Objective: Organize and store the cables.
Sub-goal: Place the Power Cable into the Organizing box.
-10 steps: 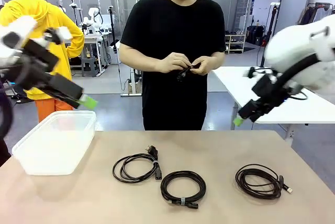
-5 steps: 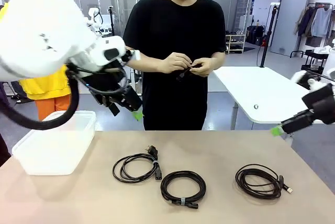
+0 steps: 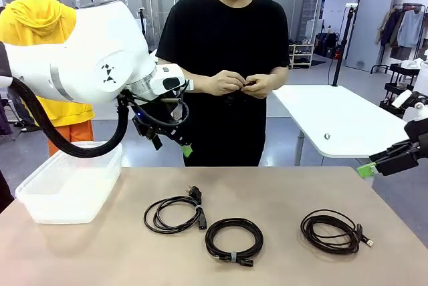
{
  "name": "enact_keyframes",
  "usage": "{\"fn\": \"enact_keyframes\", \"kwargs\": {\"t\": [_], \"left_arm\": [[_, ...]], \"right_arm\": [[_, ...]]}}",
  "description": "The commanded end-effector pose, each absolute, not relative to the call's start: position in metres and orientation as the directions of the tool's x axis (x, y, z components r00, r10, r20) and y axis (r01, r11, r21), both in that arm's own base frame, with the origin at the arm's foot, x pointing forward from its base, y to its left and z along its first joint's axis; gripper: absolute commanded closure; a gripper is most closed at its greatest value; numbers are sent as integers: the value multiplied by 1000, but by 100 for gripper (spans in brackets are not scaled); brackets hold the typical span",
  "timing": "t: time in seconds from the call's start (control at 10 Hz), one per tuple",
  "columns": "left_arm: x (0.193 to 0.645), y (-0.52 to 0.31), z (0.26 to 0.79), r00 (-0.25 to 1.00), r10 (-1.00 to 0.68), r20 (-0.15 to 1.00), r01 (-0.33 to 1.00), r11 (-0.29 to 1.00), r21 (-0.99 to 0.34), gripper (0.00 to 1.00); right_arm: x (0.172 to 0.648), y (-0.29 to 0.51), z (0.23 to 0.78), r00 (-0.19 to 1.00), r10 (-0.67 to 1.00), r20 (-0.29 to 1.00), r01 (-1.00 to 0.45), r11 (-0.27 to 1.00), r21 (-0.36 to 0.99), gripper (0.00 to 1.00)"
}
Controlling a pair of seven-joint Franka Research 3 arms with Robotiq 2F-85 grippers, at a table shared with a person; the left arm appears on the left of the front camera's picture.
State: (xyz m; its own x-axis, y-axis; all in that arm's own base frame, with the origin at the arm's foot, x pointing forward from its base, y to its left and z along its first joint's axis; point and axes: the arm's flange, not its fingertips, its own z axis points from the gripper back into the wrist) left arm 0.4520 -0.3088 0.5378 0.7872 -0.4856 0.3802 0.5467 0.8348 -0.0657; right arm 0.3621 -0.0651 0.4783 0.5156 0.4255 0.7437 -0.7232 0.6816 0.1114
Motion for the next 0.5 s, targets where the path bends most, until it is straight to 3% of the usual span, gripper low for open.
{"fn": "enact_keyframes", "kwargs": {"t": [0.0, 0.2, 0.3, 0.4], "left_arm": [[441, -303, 540, 782, -496, 376, 554, 831, -54, 0], [450, -309, 540, 785, -487, 382, 549, 834, -64, 0], [458, -318, 535, 839, -415, 352, 482, 867, -129, 0], [475, -335, 519, 907, -346, 242, 382, 916, -123, 0]], "right_arm": [[363, -65, 479, 518, 424, 743, -714, 692, 102, 0], [363, -65, 479, 518, 424, 743, -714, 692, 102, 0], [362, -65, 479, 515, 426, 744, -723, 682, 109, 0], [360, -82, 489, 454, 432, 779, -768, 634, 95, 0]]}}
